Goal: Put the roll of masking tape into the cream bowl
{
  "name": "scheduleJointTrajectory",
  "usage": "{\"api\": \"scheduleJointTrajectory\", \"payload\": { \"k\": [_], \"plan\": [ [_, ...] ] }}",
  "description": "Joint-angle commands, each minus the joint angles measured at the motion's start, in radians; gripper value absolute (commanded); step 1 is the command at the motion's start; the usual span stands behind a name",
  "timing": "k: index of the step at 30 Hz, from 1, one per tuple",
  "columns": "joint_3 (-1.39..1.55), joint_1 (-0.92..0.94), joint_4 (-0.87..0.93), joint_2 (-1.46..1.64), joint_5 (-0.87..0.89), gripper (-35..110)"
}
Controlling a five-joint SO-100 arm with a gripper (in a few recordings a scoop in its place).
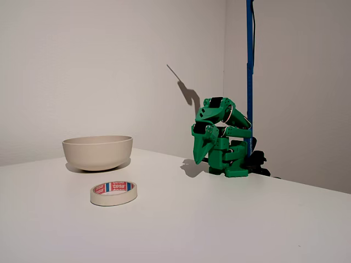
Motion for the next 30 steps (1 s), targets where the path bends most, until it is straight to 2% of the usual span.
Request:
{"api": "scheduleJointTrajectory", "payload": {
  "k": [1,30],
  "plan": [
    [-0.012,0.009,0.003,0.008,-0.009,-8],
    [-0.012,-0.017,0.009,0.008,0.008,-8]
  ]
}}
